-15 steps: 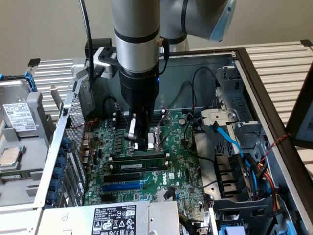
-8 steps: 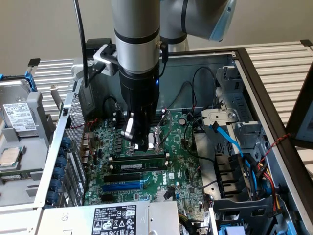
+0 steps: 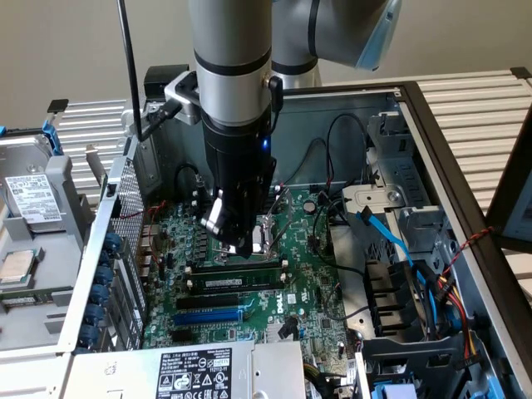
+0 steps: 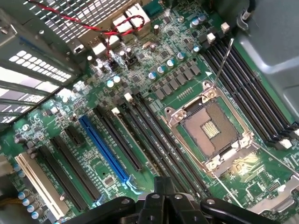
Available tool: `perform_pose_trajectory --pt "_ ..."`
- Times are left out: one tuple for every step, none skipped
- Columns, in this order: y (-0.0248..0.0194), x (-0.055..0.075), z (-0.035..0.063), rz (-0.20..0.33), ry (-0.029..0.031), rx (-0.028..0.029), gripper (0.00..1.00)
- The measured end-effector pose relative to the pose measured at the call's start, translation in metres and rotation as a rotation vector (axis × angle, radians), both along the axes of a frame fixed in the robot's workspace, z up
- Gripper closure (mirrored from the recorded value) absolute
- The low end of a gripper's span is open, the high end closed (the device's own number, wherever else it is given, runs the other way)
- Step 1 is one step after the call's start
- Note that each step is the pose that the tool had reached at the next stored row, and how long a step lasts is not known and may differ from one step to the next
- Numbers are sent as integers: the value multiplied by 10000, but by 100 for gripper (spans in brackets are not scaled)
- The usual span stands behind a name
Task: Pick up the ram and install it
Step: 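Press down the ram until it locks into place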
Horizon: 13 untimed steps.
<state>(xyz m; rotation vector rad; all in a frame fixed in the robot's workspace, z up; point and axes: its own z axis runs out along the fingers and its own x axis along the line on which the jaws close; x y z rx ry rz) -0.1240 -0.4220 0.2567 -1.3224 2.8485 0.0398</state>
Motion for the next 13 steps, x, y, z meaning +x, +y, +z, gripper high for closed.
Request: perform_pose_trajectory --pt "0 0 -1 -172 0 0 90" --pt "0 0 -2 -345 0 0 90" --pt "0 0 -3 -530 0 0 90" --pt "0 0 -4 -703 -1 1 90" --pt "0 0 -6 -878 -1 1 90" --pt "0 0 -6 -1051 -1 1 90" --pt "0 0 -7 -1227 0 0 90" --pt "0 0 -8 -1399 0 1 90" --pt "0 0 -9 -1574 0 0 90" --pt "0 0 -10 -1763 0 1 90" --pt "0 0 -11 -1927 0 1 90" --pt "0 0 -12 -2112 0 1 90" --pt "0 0 -13 -2285 0 0 90"
